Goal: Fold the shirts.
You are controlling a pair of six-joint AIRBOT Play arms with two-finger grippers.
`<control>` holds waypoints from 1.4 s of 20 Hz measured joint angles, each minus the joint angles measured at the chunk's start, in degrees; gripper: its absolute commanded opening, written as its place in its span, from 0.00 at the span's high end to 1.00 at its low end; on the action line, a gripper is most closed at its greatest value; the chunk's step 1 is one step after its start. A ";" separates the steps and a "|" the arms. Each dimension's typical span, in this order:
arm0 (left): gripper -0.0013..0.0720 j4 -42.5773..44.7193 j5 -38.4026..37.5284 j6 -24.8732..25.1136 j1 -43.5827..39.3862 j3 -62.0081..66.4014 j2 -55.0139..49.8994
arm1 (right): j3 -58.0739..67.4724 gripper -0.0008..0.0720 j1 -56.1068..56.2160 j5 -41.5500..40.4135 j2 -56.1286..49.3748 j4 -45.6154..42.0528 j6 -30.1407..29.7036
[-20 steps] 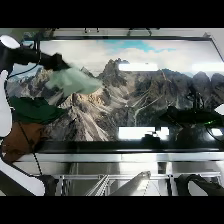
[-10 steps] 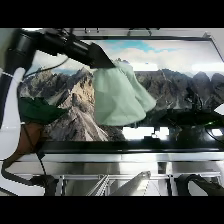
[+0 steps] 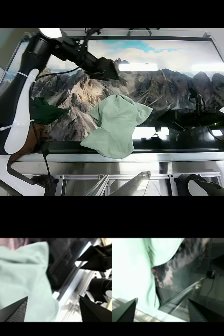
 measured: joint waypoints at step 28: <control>0.97 -9.29 0.39 10.38 3.04 -48.70 7.21 | 28.35 0.97 5.11 -5.55 -26.75 6.78 -6.01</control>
